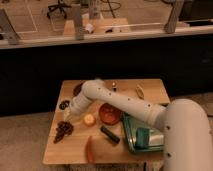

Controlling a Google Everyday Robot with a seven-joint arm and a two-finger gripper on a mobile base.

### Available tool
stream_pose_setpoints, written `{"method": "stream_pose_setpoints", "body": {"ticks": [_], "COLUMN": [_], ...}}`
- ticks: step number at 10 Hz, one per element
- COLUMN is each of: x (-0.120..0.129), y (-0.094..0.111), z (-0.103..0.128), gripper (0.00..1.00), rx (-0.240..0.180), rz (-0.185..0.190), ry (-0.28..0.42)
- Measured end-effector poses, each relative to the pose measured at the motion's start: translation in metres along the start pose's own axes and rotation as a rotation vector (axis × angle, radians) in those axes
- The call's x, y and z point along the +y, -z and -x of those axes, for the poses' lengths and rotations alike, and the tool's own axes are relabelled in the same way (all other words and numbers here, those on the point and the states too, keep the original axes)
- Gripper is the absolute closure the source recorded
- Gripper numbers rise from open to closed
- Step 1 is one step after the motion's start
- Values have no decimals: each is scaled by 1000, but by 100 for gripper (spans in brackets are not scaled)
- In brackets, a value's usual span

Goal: Place grapes in red bowl

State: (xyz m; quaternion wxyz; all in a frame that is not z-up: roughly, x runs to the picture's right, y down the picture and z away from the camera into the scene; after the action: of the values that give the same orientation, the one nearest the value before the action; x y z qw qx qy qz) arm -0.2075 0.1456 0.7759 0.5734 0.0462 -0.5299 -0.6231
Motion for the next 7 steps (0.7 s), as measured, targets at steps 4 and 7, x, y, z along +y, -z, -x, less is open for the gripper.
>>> {"method": "stream_pose_setpoints", "body": {"ticks": [4, 7], "x": [-21, -26], "y": [58, 114], "z": [-10, -16], "gripper": [100, 100], "rx": [70, 142], "rz": [-66, -79], "ry": [-7, -17]}}
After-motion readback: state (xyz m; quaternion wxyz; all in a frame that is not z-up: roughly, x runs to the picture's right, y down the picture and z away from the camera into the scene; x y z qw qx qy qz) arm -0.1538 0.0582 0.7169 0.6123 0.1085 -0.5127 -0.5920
